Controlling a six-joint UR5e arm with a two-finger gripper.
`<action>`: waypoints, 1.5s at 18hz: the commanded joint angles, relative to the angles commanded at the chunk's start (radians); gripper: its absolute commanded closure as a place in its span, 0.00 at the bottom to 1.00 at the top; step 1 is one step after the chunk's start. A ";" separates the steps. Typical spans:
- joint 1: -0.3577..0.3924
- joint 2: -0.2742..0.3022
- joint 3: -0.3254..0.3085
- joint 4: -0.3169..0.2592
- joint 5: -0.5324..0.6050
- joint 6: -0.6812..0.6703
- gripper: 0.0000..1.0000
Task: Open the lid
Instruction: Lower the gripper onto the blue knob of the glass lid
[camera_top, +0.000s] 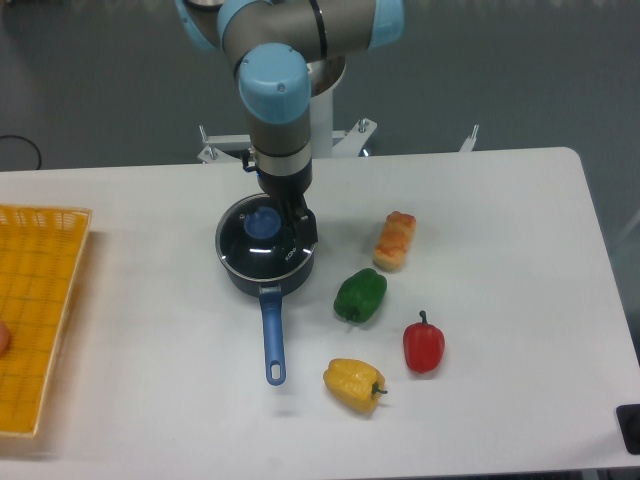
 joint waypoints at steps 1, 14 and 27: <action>0.000 0.000 -0.003 0.000 0.000 0.000 0.00; -0.049 0.063 0.001 -0.008 0.005 -0.107 0.00; -0.060 0.046 -0.044 -0.008 0.049 -0.121 0.00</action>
